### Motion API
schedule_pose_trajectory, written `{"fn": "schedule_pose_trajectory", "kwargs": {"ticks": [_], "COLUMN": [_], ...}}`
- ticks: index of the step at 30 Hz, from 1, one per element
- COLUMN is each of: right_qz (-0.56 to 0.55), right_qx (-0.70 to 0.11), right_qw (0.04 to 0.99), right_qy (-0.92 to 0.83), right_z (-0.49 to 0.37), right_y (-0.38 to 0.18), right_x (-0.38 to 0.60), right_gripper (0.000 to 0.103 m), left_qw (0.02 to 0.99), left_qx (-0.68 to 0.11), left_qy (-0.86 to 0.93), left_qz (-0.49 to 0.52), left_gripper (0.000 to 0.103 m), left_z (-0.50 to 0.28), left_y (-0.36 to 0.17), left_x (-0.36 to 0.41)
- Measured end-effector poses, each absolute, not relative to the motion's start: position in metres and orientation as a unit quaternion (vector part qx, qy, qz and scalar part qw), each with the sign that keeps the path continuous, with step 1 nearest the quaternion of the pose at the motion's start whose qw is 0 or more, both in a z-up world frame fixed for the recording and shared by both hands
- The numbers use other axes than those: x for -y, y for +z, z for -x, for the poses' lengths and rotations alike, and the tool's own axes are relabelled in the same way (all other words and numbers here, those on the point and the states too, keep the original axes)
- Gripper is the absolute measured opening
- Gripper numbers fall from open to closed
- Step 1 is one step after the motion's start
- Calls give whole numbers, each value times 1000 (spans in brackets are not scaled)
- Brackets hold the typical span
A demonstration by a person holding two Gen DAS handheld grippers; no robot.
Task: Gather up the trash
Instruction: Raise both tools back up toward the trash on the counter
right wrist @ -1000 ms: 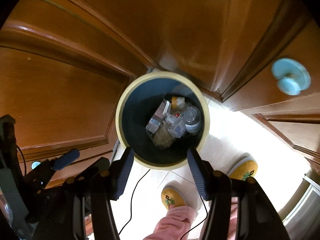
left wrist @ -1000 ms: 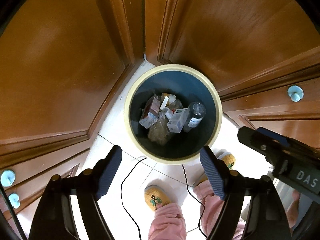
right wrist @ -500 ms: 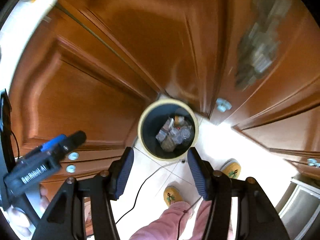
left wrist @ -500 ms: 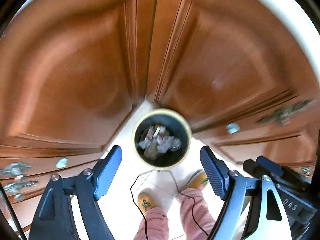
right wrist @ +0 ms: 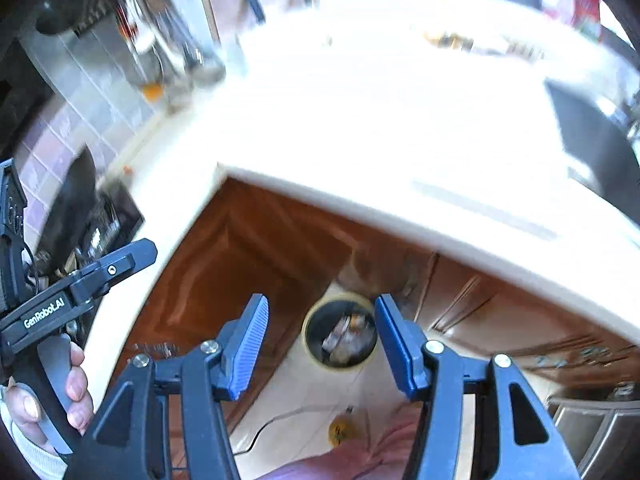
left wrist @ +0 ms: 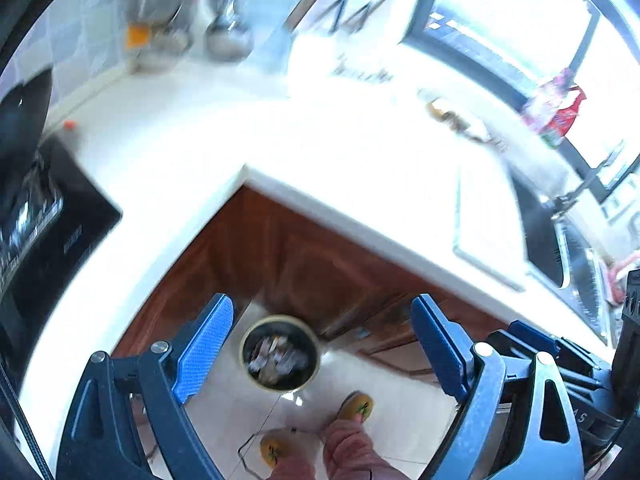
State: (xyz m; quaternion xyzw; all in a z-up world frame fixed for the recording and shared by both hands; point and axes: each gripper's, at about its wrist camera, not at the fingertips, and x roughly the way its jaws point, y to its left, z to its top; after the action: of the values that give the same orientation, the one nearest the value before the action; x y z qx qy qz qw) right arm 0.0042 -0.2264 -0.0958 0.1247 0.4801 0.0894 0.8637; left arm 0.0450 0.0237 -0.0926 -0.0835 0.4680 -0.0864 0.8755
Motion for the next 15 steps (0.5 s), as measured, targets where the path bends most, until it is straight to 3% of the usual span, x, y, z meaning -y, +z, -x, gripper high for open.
{"fn": "schedule_pose_trajectory", "kwargs": {"ticks": [6, 9, 15], "right_qz": [-131, -137, -116], "right_qx": [-421, -400, -385], "right_qw": [897, 906, 916], "right_qy": [44, 24, -9], "right_z": [14, 19, 15], "right_y": [-29, -9, 39], "right_x": [261, 275, 302], "right_gripper": [56, 56, 56], "left_qw": [900, 907, 916], "left_qx": [-407, -383, -349], "left_qy": [-140, -162, -191], "left_qz": [74, 68, 55], "left_gripper": [91, 96, 98], "left_z": [-41, -36, -40], "left_y": [-27, -7, 30], "left_x": [-2, 10, 34]}}
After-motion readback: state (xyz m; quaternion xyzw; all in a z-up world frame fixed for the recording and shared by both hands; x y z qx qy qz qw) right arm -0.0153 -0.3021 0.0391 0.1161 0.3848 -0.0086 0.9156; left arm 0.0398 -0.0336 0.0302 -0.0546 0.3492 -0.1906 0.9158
